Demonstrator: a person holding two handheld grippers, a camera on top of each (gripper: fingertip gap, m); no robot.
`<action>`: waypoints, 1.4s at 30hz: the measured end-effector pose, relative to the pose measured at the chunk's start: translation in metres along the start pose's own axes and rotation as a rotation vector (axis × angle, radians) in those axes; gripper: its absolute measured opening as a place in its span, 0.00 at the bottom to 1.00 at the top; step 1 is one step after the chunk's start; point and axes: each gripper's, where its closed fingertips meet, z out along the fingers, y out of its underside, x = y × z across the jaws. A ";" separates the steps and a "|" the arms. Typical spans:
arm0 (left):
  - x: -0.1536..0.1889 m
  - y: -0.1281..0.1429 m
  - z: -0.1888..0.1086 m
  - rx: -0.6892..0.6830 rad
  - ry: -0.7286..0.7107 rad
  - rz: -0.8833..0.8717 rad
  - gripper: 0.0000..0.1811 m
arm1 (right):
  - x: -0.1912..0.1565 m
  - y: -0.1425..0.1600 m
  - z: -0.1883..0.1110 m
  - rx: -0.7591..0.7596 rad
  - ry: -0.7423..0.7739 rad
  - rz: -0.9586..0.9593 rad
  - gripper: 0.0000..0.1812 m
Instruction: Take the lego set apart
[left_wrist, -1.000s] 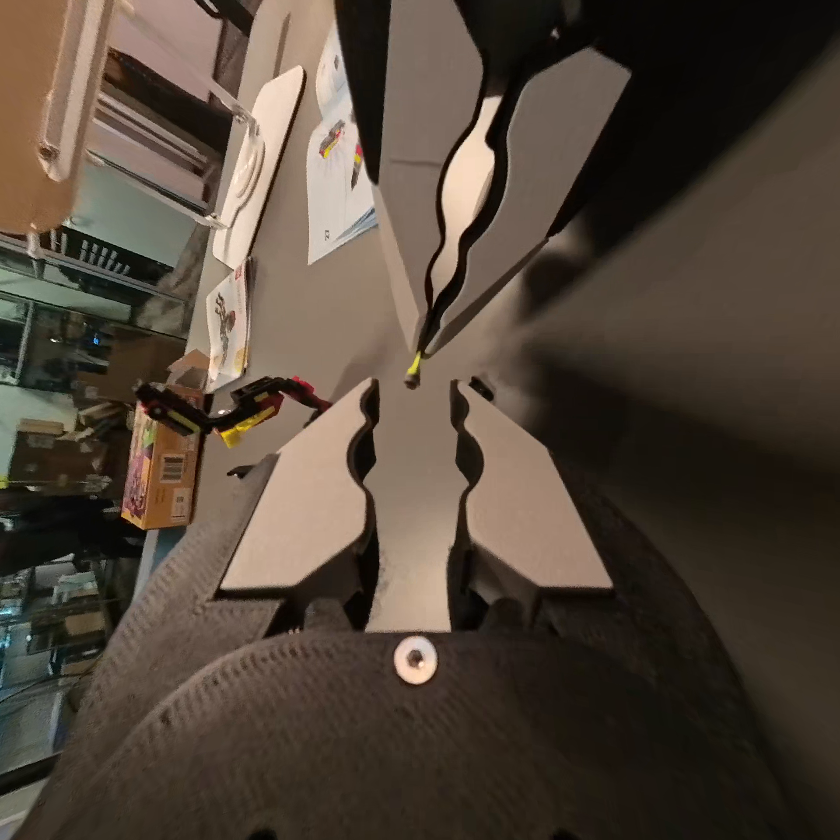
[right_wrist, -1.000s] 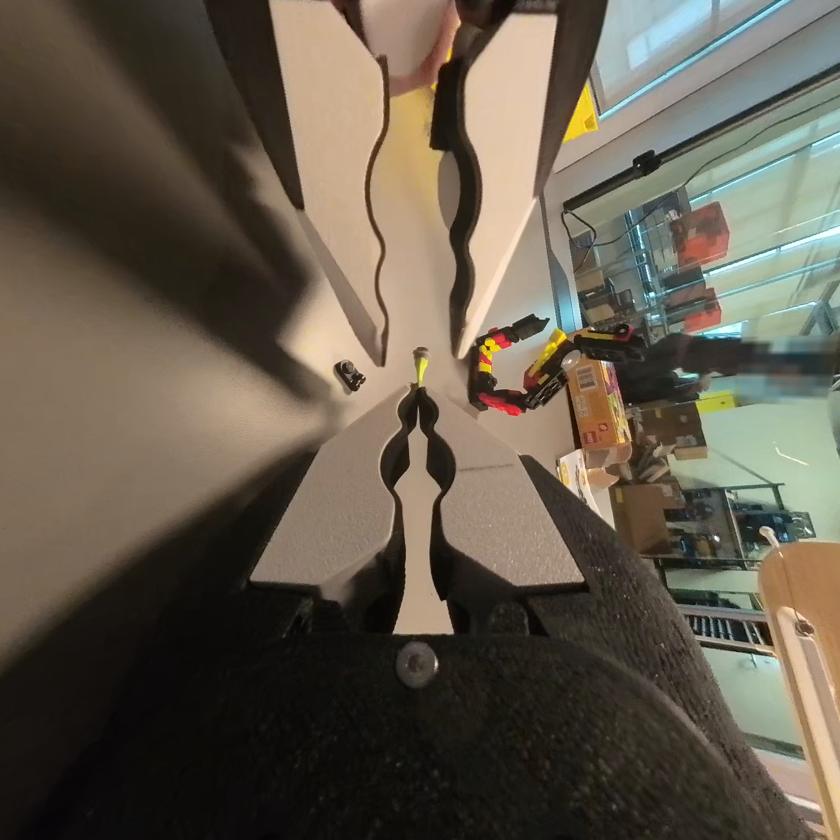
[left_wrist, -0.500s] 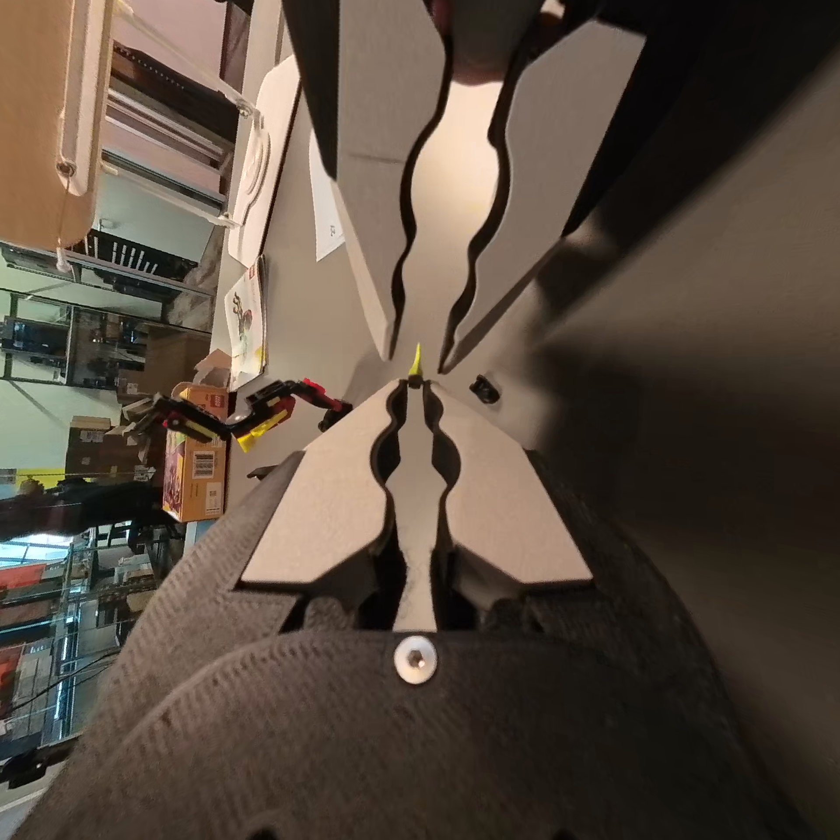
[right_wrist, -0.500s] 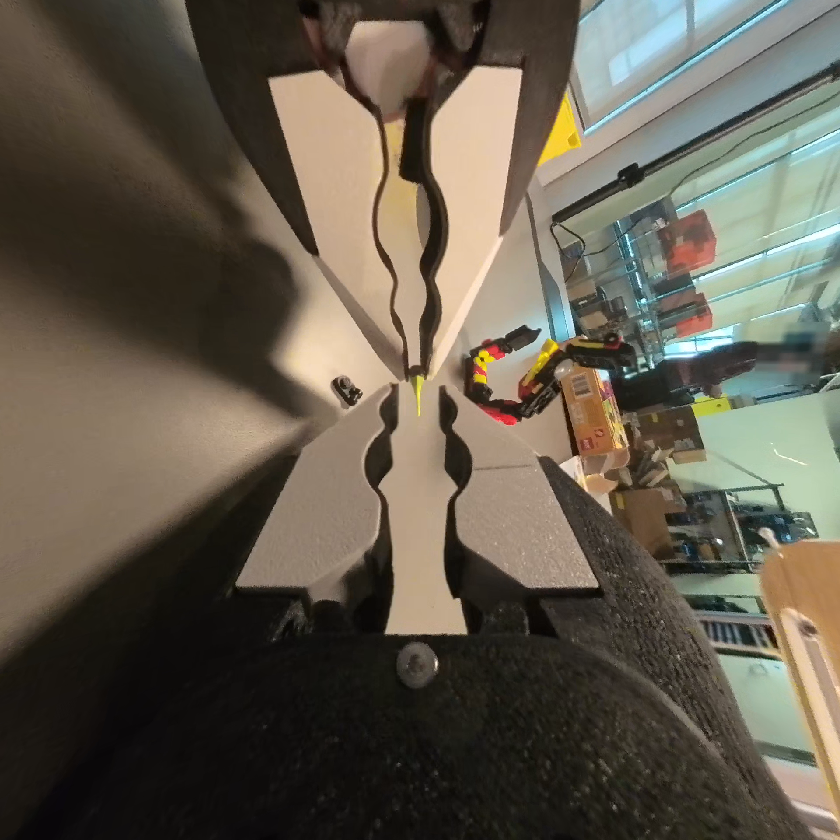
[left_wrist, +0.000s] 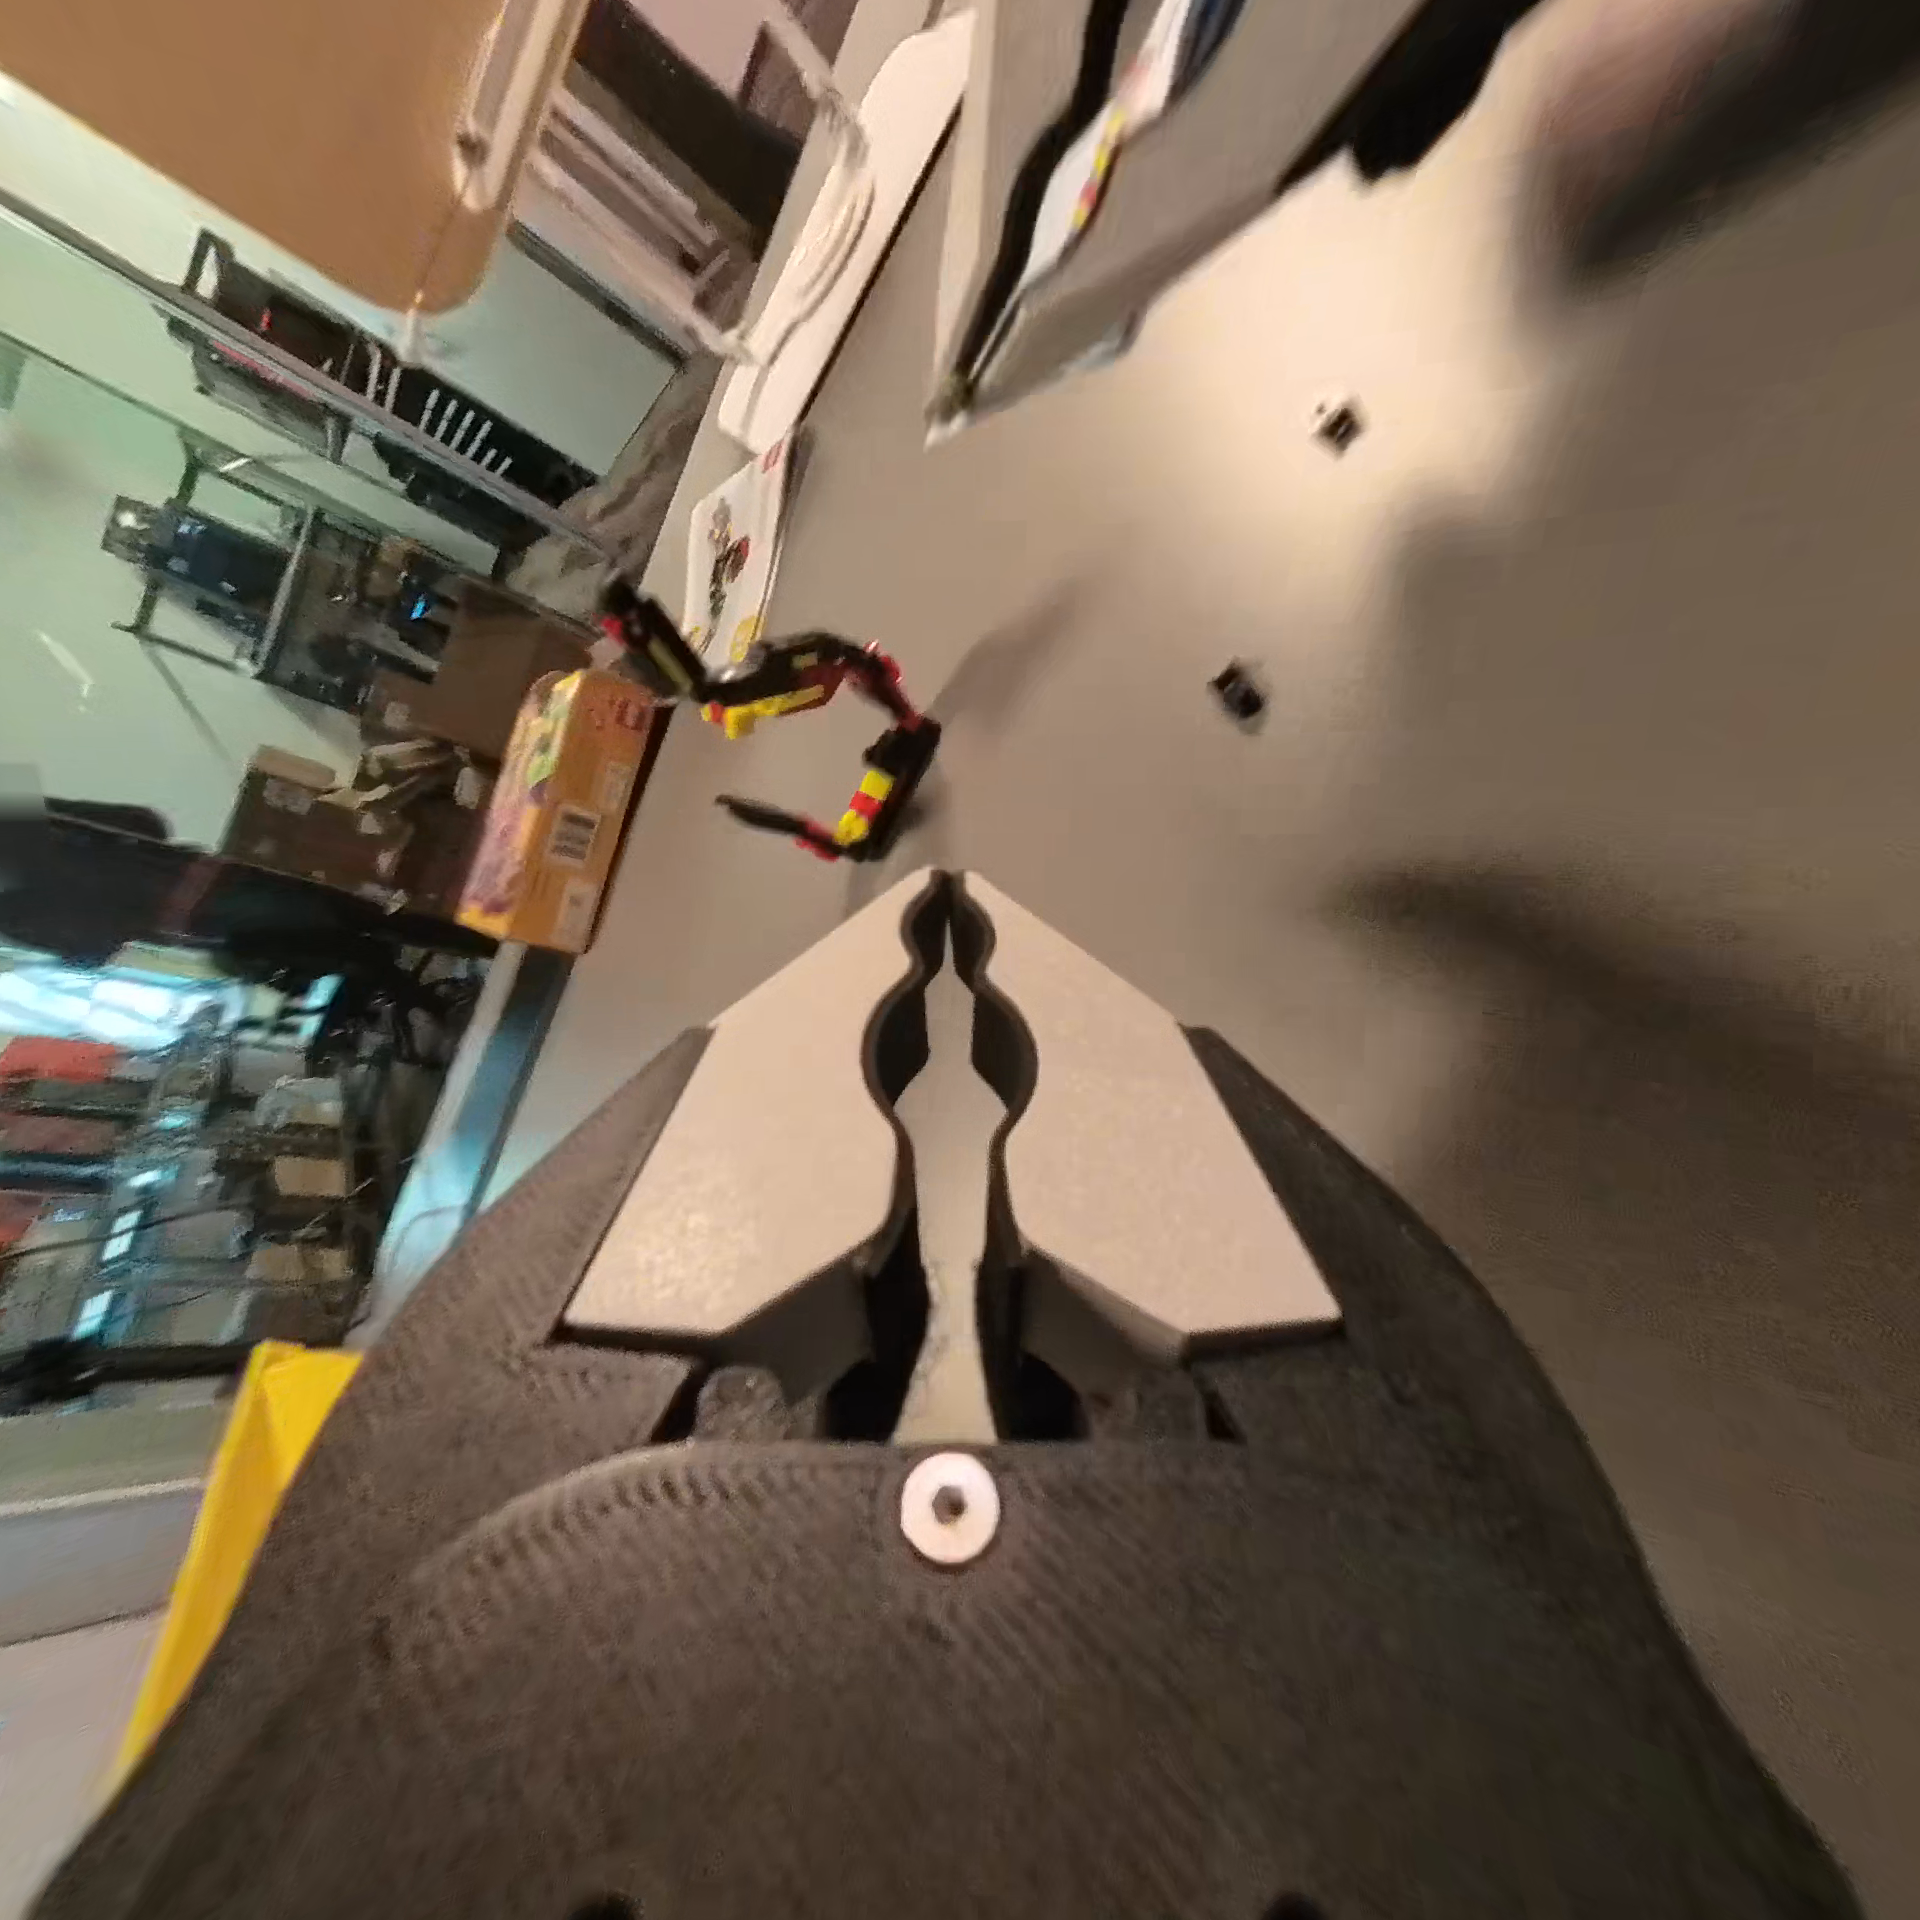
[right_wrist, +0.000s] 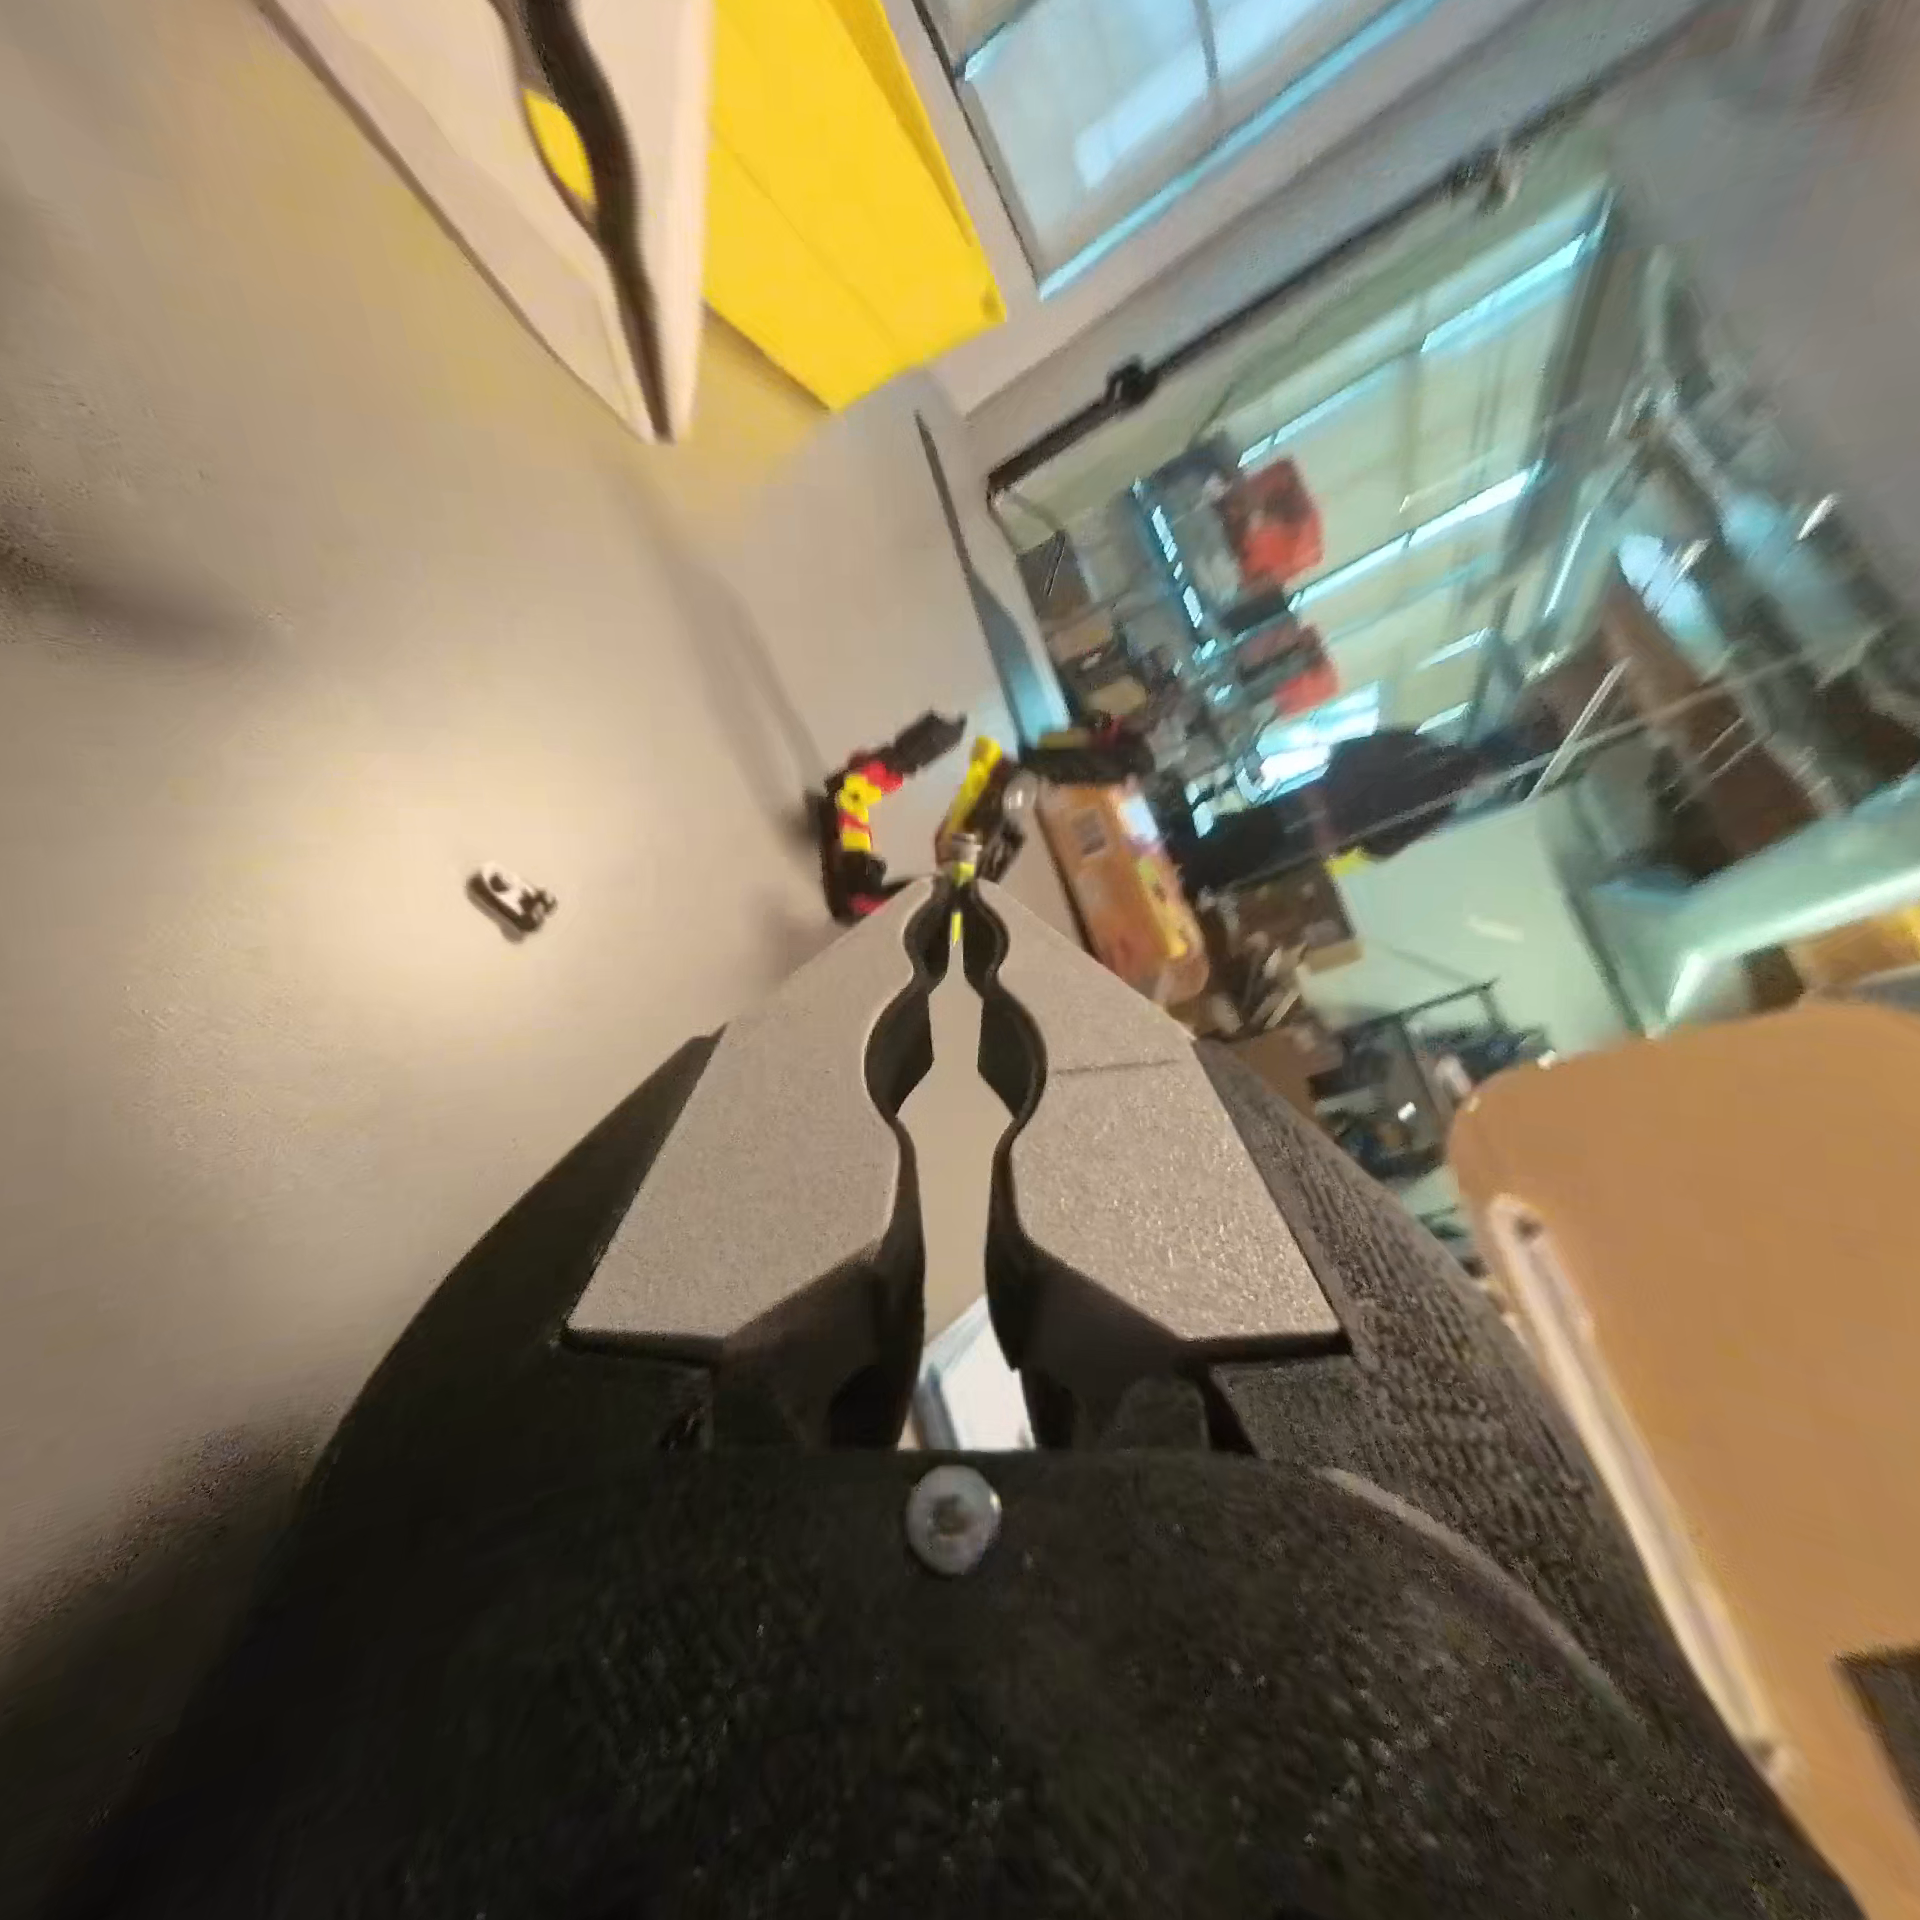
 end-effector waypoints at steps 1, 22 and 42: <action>0.006 -0.010 -0.001 0.039 0.032 -0.038 0.00 | -0.003 -0.009 0.000 0.029 0.009 -0.046 0.00; 0.022 -0.051 0.024 0.072 0.075 0.079 0.04 | -0.036 -0.042 -0.010 0.151 -0.046 -0.295 0.00; -0.133 0.183 -0.098 -0.584 -0.298 -0.882 0.03 | -0.025 -0.009 0.003 0.015 -0.060 -0.068 0.00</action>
